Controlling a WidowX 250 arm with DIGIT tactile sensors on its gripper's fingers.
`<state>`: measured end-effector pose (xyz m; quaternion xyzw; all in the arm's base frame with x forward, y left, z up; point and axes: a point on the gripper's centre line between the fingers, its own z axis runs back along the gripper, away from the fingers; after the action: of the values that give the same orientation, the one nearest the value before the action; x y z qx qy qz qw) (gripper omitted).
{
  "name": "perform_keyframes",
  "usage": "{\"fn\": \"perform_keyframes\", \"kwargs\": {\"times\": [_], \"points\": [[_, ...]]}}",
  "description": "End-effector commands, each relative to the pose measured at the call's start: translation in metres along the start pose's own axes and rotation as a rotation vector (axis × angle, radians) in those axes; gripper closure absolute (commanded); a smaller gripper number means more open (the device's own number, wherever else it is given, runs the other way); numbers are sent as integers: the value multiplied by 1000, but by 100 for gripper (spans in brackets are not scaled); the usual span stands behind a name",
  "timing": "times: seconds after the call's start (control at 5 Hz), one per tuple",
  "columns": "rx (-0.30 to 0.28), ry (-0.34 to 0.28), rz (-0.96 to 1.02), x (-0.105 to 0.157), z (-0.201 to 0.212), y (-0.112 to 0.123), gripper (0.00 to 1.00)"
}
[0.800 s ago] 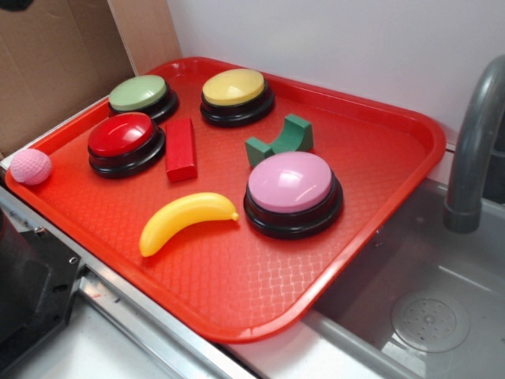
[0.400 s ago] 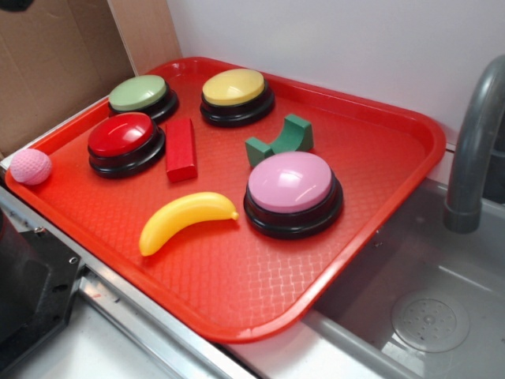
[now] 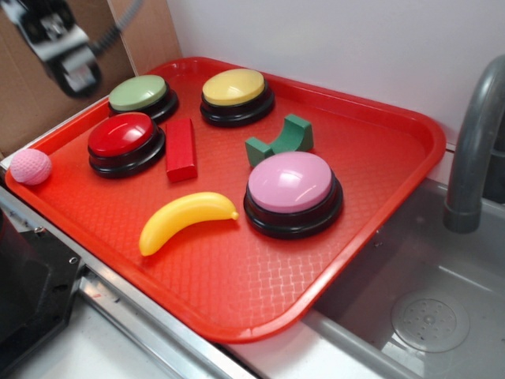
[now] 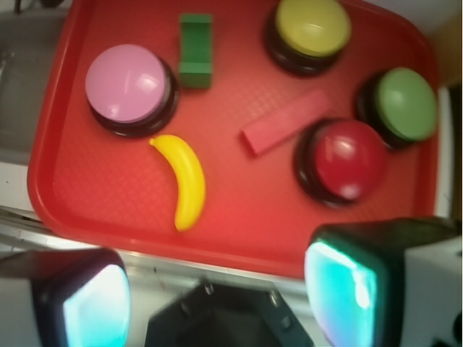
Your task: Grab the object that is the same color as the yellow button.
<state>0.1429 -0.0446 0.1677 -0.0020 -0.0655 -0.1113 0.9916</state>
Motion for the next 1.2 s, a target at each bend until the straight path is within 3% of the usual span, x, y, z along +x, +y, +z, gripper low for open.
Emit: {"fn": "perform_keyframes", "kwargs": {"times": [0.0, 0.4, 0.6, 0.8, 1.0], "points": [[-30, -43, -64, 22, -74, -22, 0], [79, 105, -106, 23, -132, -21, 0], [50, 119, -88, 18, -141, -18, 0], [5, 97, -44, 13, -143, -18, 100], [26, 100, -47, 15, -136, -17, 100]]}}
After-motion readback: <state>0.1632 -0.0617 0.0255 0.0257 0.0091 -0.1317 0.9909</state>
